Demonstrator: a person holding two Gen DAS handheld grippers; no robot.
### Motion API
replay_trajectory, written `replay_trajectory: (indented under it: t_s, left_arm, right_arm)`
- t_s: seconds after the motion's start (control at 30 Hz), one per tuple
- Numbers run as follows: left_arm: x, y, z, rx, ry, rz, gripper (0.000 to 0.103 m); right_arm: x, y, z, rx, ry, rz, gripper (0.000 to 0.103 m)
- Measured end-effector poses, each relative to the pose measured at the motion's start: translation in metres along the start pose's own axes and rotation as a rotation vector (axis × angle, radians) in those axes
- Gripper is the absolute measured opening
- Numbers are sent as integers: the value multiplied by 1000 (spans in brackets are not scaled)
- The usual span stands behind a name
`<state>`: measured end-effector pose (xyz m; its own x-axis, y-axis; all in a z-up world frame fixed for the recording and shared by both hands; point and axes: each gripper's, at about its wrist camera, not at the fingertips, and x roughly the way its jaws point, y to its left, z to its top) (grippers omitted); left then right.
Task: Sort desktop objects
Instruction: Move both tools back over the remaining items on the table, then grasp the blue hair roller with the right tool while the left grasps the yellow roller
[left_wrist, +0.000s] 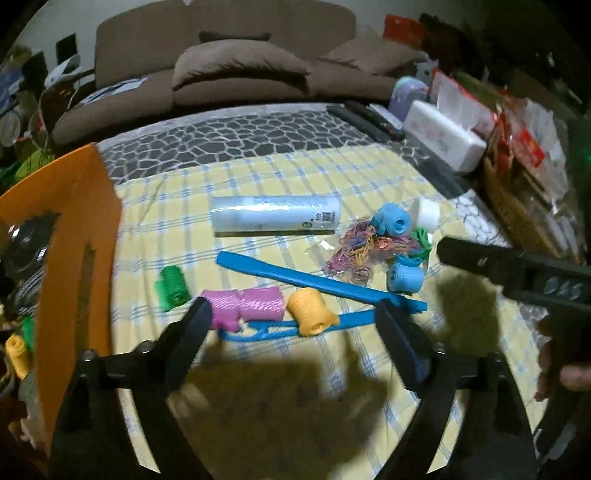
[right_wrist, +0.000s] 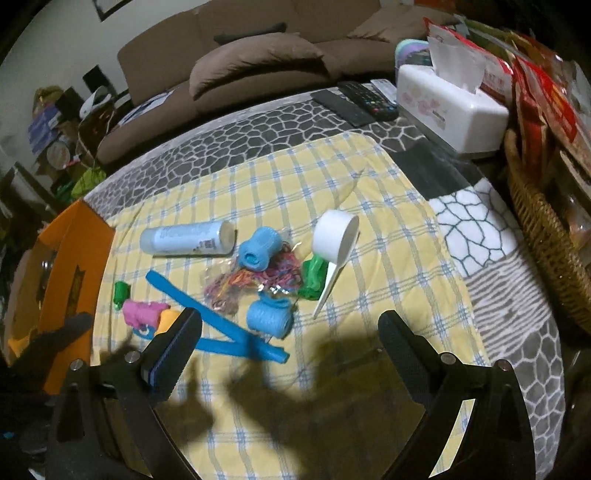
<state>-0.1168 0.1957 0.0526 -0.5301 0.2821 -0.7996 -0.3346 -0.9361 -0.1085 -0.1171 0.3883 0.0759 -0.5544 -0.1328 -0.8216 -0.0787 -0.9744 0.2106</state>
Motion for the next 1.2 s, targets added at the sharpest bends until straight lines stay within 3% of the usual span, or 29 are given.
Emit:
replay_trajectory:
  t_s: [0.1,0.23,0.3,0.5,0.7,0.8,0.87,0.9,0.93,1.07,1.2]
  left_arm:
    - [17,-4,0,13,25,6,67]
    - [31,-8,-3,36,44,19,57]
    - [32,-10,-4,55,32,33,57]
    - [31,-8,-5,46,23,30,55]
    - [30,-5,-6,31,2,12,53]
    - [29,-3,-7,1,-13,-12,61]
    - [30,-5,-8,14,-16,-6,60]
    - [30,-6,-8,22,-18,-2,60]
    - [30,-7,-9,28,-21,-2,51]
    - [28,-3,-8,17,-33,-9,21]
    - [24,0,-8,13,-36,-17,11]
  right_arm:
    - [3,-6,4,28,-10,15,96]
    - [11,-7,6,40,10,42,67]
    - [18,-4,3,38,35,50,62]
    - [35,12,-6,12,84,58,61]
    - [50,15,-14,8,114,36,53]
    - [54,15,-15,14,114,38,53]
    - [53,15,-15,13,108,37,53]
    - [53,15,-15,11,102,34,47]
    - [53,15,-15,10,98,33,33]
    - [53,14,-15,12,91,41,33]
    - [47,13,-12,13,75,45,33]
